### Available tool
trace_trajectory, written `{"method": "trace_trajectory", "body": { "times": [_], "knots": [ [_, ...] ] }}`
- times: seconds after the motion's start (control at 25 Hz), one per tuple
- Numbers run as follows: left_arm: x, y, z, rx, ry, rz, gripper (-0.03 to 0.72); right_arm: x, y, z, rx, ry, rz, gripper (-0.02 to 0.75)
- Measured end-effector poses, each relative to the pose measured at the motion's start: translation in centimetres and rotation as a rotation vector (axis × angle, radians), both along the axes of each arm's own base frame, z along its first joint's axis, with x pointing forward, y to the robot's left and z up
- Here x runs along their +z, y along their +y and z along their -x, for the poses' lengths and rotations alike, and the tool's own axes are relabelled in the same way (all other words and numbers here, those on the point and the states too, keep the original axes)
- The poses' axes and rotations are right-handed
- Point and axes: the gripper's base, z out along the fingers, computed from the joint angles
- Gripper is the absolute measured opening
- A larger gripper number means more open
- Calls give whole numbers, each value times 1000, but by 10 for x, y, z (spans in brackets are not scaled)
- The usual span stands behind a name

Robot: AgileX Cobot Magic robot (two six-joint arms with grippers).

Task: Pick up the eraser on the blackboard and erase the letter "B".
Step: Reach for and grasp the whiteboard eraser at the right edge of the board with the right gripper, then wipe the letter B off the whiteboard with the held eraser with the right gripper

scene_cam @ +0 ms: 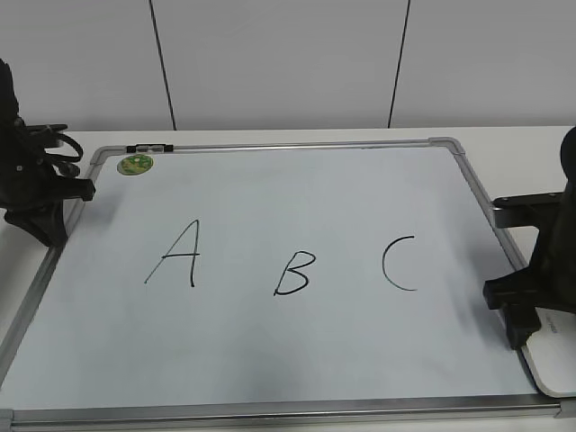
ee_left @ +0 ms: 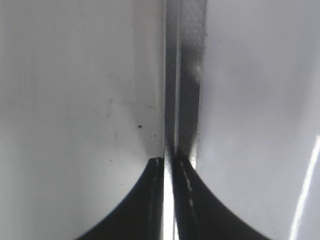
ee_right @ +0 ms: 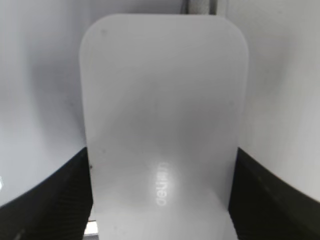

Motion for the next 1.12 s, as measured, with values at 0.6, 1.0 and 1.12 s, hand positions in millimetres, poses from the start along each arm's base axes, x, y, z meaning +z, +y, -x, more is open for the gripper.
{"method": "trace_trajectory", "body": {
  "times": [0.6,1.0,1.12],
  "knots": [
    [0,0,0,2,0,3,28,0,0,0,-2,-4,4,522],
    [0,0,0,4,0,4,28,14,9,-8,-21,24,-37,522],
    [0,0,0,5,0,5,28,35,29,-23,49,31,-45,522]
  ]
}}
